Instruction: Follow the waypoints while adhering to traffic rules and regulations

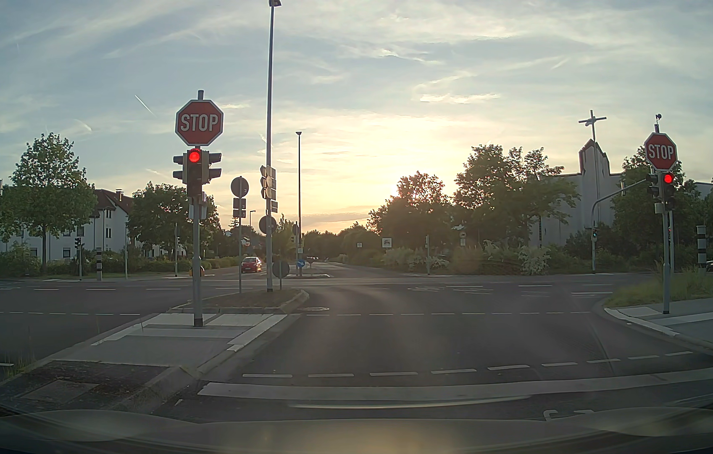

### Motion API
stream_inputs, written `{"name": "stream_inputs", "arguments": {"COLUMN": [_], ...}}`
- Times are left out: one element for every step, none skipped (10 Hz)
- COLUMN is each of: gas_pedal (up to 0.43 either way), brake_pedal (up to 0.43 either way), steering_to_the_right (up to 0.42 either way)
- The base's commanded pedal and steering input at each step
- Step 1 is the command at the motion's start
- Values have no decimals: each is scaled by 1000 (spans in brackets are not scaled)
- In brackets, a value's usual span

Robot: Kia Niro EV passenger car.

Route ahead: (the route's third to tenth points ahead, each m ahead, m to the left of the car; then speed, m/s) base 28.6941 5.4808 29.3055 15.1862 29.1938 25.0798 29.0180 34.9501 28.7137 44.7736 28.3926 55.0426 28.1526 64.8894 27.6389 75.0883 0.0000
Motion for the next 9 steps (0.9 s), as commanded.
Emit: {"name": "stream_inputs", "arguments": {"gas_pedal": [0, 0, 0, 0, 0, 0, 0, 0, 0], "brake_pedal": [421, 421, 421, 421, 421, 421, 421, 421, 421], "steering_to_the_right": [8, 8, 9, 8, 8, 8, 8, 8, 9]}}
